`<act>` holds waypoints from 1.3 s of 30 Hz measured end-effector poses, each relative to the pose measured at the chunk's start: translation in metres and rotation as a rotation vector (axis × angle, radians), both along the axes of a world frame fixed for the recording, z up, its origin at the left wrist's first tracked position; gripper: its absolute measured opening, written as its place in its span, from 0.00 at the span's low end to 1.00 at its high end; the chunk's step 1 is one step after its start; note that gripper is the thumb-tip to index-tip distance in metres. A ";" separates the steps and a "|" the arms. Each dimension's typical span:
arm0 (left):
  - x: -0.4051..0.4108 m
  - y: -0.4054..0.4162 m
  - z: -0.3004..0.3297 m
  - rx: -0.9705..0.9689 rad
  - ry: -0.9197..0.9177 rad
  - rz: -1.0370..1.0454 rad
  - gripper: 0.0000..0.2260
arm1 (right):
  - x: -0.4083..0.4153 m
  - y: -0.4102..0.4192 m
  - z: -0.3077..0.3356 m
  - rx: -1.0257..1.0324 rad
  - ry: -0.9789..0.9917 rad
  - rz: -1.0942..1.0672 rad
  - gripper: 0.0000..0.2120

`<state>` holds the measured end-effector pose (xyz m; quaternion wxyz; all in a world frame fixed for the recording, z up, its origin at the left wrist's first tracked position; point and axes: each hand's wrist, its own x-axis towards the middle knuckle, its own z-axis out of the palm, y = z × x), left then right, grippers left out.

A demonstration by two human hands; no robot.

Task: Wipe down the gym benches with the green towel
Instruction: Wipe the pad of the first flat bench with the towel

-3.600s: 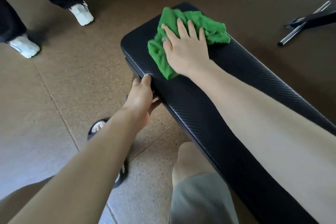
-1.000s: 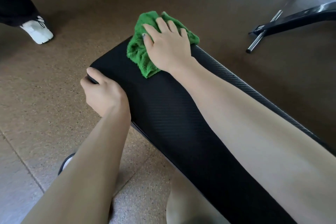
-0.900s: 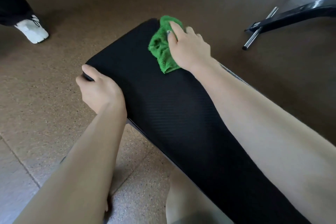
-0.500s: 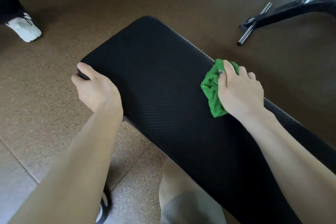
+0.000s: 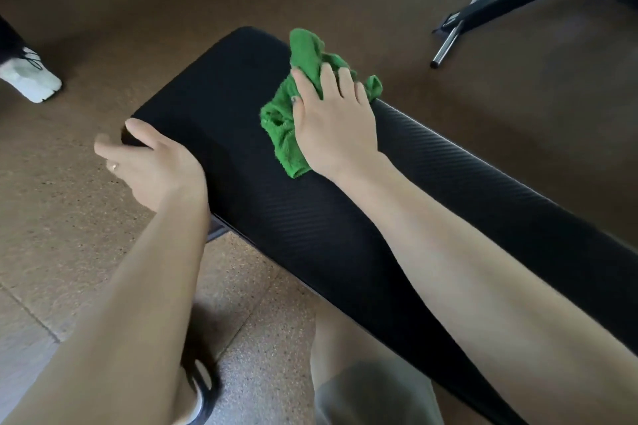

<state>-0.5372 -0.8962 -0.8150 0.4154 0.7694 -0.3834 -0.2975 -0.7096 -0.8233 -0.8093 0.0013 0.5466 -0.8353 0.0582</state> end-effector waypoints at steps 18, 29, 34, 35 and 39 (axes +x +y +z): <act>-0.032 0.089 0.000 -0.355 0.013 -0.261 0.16 | -0.039 0.018 0.005 0.031 -0.110 -0.244 0.27; -0.001 0.089 0.025 -0.421 0.296 -0.141 0.11 | 0.050 0.147 0.013 0.050 -0.039 0.319 0.26; 0.043 0.053 0.020 -0.015 0.559 0.089 0.15 | 0.061 0.067 0.007 -0.011 -0.016 0.330 0.27; 0.045 0.050 0.021 0.054 0.648 0.096 0.14 | 0.071 0.039 0.005 -0.031 -0.018 0.335 0.27; 0.052 0.037 0.030 0.113 0.729 -0.010 0.19 | 0.120 -0.048 0.002 -0.042 -0.004 0.360 0.27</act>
